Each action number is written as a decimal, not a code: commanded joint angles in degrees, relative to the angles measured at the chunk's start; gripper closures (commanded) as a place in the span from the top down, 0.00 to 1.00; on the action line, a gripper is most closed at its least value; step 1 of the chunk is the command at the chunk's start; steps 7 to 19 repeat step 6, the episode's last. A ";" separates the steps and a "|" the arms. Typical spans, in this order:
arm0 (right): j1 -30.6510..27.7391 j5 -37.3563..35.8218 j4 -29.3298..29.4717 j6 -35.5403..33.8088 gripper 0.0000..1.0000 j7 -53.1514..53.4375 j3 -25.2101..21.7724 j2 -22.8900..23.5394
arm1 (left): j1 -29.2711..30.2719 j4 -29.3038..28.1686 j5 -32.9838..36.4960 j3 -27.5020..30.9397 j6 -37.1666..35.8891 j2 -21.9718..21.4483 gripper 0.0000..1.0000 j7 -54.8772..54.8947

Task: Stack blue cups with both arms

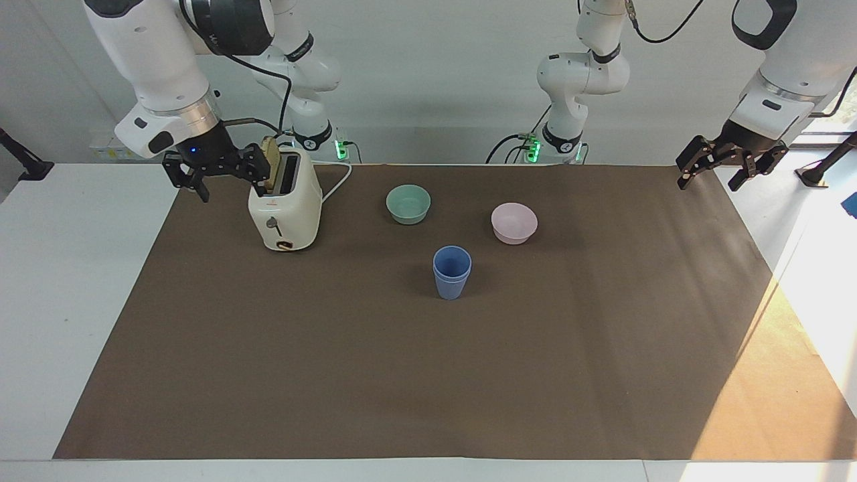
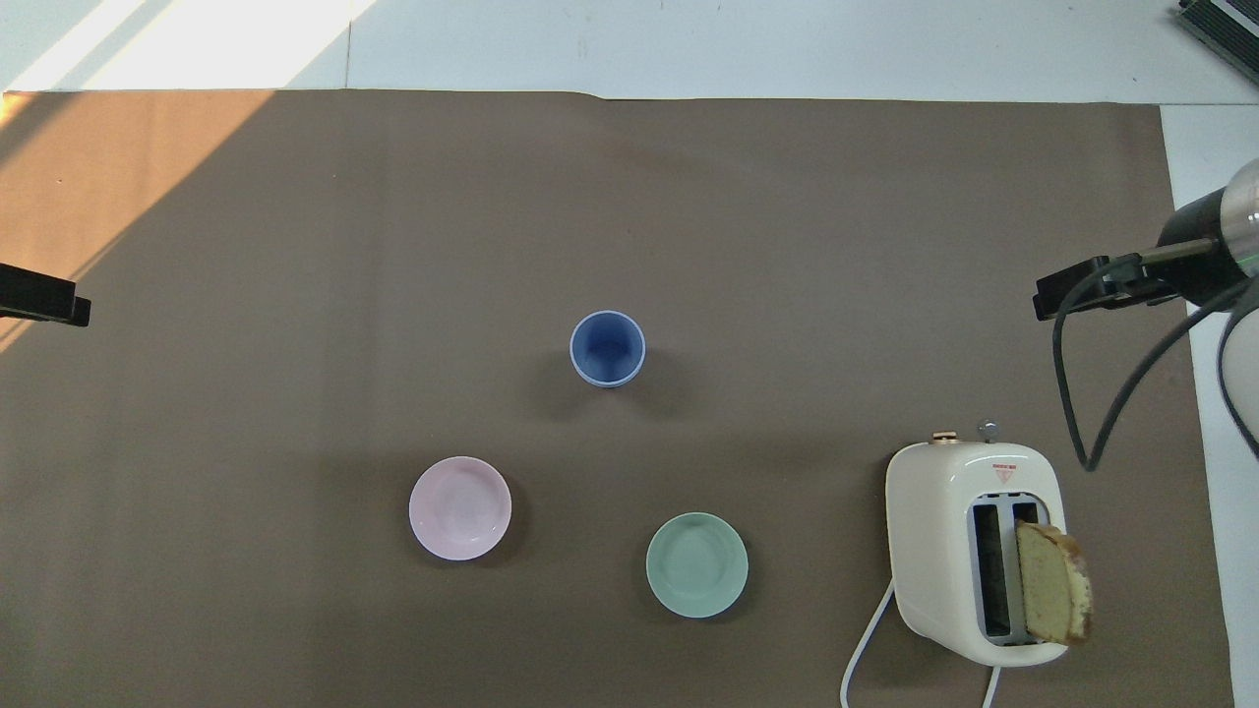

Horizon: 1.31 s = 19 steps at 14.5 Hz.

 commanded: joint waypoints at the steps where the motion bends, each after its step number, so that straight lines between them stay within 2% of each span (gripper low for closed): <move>1: -0.91 0.76 -2.07 0.95 1.00 -0.85 0.32 -1.64 | 0.55 1.04 0.83 -0.35 -1.63 0.13 1.00 0.03; 19: -0.82 0.76 -1.89 0.42 1.00 -0.85 0.41 -1.64 | 0.55 1.04 0.83 -0.35 -1.63 0.13 1.00 -0.05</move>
